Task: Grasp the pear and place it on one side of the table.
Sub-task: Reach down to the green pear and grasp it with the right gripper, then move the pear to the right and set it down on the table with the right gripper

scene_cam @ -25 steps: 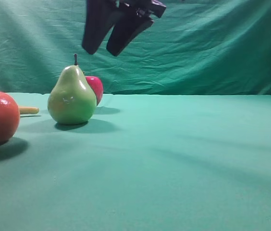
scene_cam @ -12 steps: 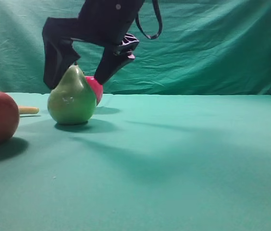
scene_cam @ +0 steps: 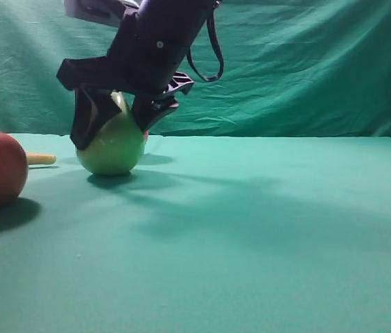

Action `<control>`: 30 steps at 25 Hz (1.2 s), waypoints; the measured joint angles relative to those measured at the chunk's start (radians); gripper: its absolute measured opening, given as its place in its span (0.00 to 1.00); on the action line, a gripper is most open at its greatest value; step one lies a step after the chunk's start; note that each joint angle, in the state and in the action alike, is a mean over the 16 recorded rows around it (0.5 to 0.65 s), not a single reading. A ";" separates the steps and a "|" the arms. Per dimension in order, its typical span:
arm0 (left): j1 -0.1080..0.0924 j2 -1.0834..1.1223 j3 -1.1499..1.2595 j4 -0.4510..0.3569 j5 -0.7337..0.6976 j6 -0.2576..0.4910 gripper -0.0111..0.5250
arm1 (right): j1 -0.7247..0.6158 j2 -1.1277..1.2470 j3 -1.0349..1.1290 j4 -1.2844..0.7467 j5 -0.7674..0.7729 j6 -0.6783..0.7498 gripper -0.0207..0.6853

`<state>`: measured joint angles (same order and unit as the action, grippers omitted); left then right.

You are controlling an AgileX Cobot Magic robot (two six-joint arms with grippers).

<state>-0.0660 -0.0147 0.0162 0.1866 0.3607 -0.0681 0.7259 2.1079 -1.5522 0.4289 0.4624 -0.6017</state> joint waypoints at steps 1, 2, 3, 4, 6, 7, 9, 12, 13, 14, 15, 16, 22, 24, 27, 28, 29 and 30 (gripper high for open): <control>0.000 0.000 0.000 0.000 0.000 0.000 0.02 | -0.005 -0.009 -0.002 -0.001 0.009 0.003 0.78; 0.000 0.000 0.000 0.000 0.000 0.000 0.02 | -0.012 -0.021 -0.003 -0.004 0.020 0.007 0.76; 0.000 0.000 0.000 0.000 0.000 0.000 0.02 | -0.021 -0.036 -0.004 -0.009 0.033 0.013 0.75; 0.000 0.000 0.000 0.000 0.000 0.000 0.02 | -0.032 -0.055 -0.003 -0.017 0.048 0.021 0.73; 0.000 0.000 0.000 0.000 0.000 0.000 0.02 | -0.060 -0.102 0.006 -0.037 0.080 0.041 0.71; 0.000 0.000 0.000 0.000 0.000 0.000 0.02 | -0.078 -0.130 0.014 -0.049 0.096 0.051 0.71; 0.000 0.000 0.000 0.000 0.000 0.000 0.02 | -0.118 -0.192 0.043 -0.075 0.126 0.073 0.71; 0.000 0.000 0.000 0.000 0.000 0.000 0.02 | -0.192 -0.295 0.114 -0.114 0.158 0.107 0.71; 0.000 0.000 0.000 0.000 0.000 0.000 0.02 | -0.219 -0.329 0.145 -0.127 0.163 0.119 0.71; 0.000 0.000 0.000 0.000 0.000 0.000 0.02 | -0.247 -0.362 0.179 -0.140 0.165 0.131 0.71; 0.000 0.000 0.000 0.000 0.000 0.000 0.02 | -0.273 -0.393 0.215 -0.153 0.162 0.142 0.71; 0.000 0.000 0.000 0.000 0.000 0.000 0.02 | -0.299 -0.421 0.255 -0.165 0.155 0.152 0.71; 0.000 0.000 0.000 0.000 0.000 0.000 0.02 | -0.415 -0.528 0.514 -0.203 0.037 0.179 0.71; 0.000 0.000 0.000 0.000 0.000 0.000 0.02 | -0.437 -0.539 0.586 -0.207 -0.014 0.181 0.71; 0.000 0.000 0.000 0.000 0.000 0.000 0.02 | -0.456 -0.536 0.666 -0.212 -0.086 0.182 0.71; 0.000 0.000 0.000 0.000 0.000 0.000 0.02 | -0.459 -0.531 0.685 -0.214 -0.108 0.182 0.71; 0.000 0.000 0.000 0.000 0.000 0.000 0.02 | -0.461 -0.525 0.701 -0.216 -0.127 0.182 0.71; 0.000 0.000 0.000 0.000 0.000 0.000 0.02 | -0.462 -0.519 0.714 -0.218 -0.145 0.182 0.71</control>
<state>-0.0660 -0.0147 0.0162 0.1866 0.3607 -0.0681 0.2639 1.5891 -0.8384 0.2113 0.3175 -0.4201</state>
